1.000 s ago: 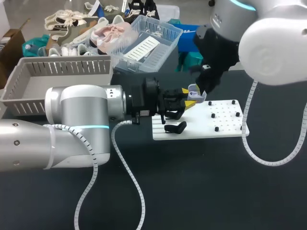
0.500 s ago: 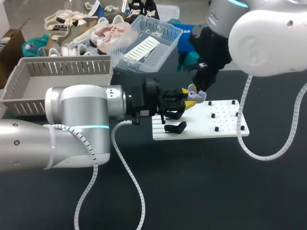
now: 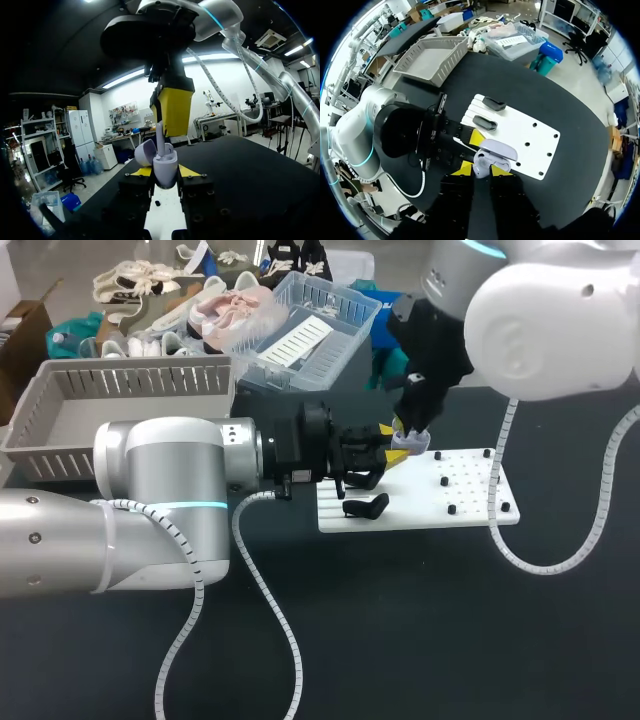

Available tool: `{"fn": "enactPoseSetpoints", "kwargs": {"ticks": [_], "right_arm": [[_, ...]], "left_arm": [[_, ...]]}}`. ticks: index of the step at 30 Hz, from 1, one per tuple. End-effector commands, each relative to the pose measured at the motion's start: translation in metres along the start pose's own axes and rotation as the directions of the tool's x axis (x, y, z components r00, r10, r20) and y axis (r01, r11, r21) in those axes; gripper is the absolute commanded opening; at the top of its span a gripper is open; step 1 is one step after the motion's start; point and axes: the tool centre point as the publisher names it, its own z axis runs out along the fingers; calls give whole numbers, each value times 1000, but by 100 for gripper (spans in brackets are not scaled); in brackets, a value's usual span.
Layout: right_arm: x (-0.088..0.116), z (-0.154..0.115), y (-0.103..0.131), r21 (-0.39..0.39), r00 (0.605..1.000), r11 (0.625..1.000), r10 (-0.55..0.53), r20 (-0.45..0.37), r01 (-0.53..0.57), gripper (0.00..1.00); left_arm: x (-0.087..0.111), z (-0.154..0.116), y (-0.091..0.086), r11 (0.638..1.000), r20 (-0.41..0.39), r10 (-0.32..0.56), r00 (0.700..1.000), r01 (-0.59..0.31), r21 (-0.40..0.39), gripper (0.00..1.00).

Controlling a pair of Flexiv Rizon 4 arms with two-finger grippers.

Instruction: Pick up each earbud case from the left stands, insert the matching earbuds, close the lid, and place the case in the box.

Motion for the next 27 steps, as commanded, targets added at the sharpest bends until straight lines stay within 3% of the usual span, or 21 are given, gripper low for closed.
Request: {"fn": "enactPoseSetpoints", "kwargs": {"ticks": [1, 14, 27], "right_arm": [[-2, 3, 1, 1, 1000, 1000, 1, -1, -1, 0], [-4, 5, 1, 11, 1000, 1000, -2, -11, 2, 0], [-5, 0, 1, 43, 991, 990, -134, -4, 135, 0]], "left_arm": [[1, 0, -1, 1000, 2, 2, 1000, -2, -5, 0], [1, 0, -1, 1000, 2, 2, 1000, -2, -5, 0], [1, 0, -1, 1000, 2, 2, 1000, -2, -5, 0]]}}
